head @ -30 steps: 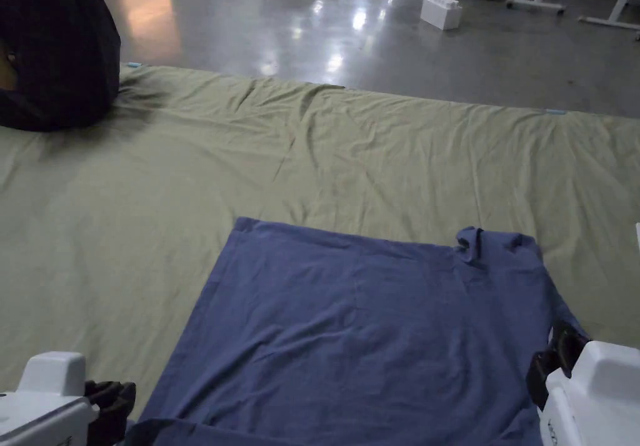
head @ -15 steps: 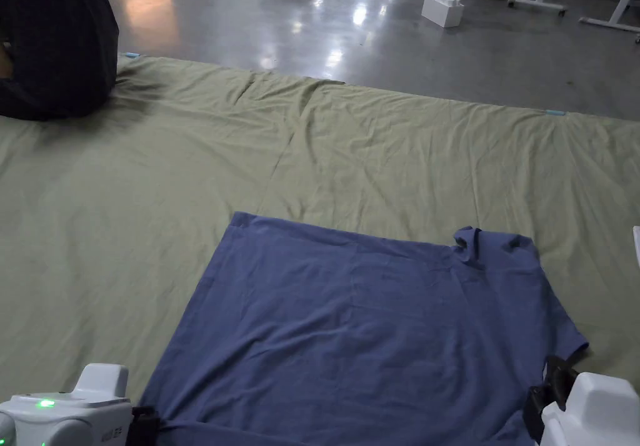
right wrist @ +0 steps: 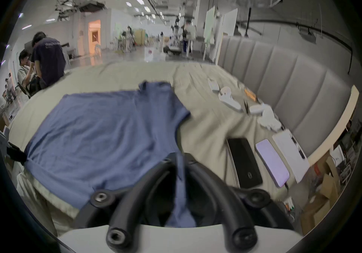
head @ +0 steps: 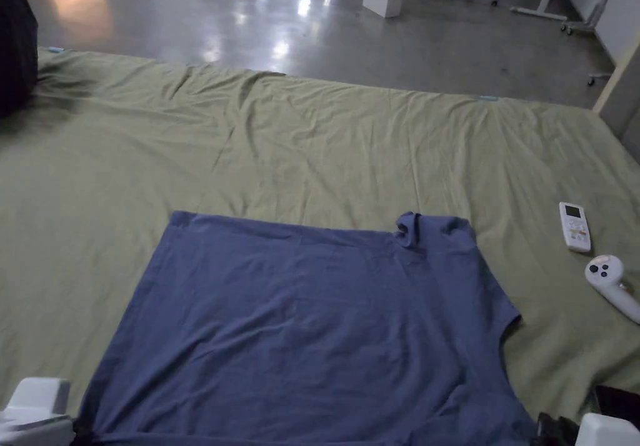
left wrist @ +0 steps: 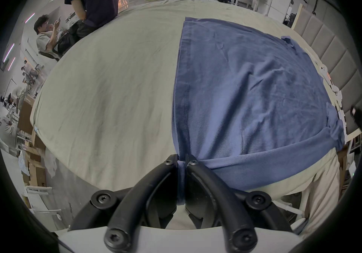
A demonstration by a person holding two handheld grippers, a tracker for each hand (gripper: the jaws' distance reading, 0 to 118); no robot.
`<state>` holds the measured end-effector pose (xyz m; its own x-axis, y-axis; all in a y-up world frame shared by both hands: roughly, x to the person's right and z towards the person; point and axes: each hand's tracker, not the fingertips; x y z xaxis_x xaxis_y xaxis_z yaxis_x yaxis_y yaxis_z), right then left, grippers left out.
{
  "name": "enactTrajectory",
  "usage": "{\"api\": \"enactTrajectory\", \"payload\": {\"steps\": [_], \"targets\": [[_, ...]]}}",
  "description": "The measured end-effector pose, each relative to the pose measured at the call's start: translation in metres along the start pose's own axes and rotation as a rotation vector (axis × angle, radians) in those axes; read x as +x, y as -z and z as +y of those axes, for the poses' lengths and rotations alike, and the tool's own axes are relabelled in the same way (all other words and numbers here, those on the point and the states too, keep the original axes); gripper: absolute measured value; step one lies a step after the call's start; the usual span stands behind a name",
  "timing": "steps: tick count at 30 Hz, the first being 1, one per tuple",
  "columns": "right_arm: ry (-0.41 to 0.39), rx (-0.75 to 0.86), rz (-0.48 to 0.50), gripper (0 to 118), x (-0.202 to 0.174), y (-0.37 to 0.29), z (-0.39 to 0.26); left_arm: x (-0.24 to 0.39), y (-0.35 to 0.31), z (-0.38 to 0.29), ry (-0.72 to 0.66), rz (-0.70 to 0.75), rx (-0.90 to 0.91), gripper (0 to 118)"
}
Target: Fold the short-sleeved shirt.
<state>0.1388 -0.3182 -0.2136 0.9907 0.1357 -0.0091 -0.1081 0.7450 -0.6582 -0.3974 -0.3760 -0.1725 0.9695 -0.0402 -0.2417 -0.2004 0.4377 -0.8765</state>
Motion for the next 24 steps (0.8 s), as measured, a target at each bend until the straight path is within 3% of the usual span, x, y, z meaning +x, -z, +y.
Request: {"api": "enactTrajectory", "payload": {"steps": [3,4,9,11,15,18,24], "targets": [[0.029,-0.140,0.015,63,0.015,0.006,-0.019,0.003,-0.007,-0.001,-0.005,0.002,0.011,7],[0.034,-0.165,0.010,72,0.016,0.008,-0.026,0.003,-0.009,-0.002,-0.007,0.005,0.016,7],[0.007,-0.274,0.035,74,0.005,0.033,-0.051,0.006,-0.012,-0.005,-0.015,0.008,0.026,7],[0.021,-0.291,0.037,65,0.000,0.045,-0.058,0.006,-0.013,-0.005,-0.017,0.008,0.027,7],[0.006,-0.293,0.078,13,-0.014,0.047,-0.055,0.006,-0.014,-0.006,-0.014,0.010,0.033,7],[-0.043,-0.301,0.062,9,-0.019,0.045,-0.052,0.006,-0.017,-0.009,-0.028,0.007,0.055,7],[-0.049,-0.298,0.054,8,-0.005,0.032,-0.037,0.000,-0.026,-0.009,-0.069,-0.024,0.111,7]]}}
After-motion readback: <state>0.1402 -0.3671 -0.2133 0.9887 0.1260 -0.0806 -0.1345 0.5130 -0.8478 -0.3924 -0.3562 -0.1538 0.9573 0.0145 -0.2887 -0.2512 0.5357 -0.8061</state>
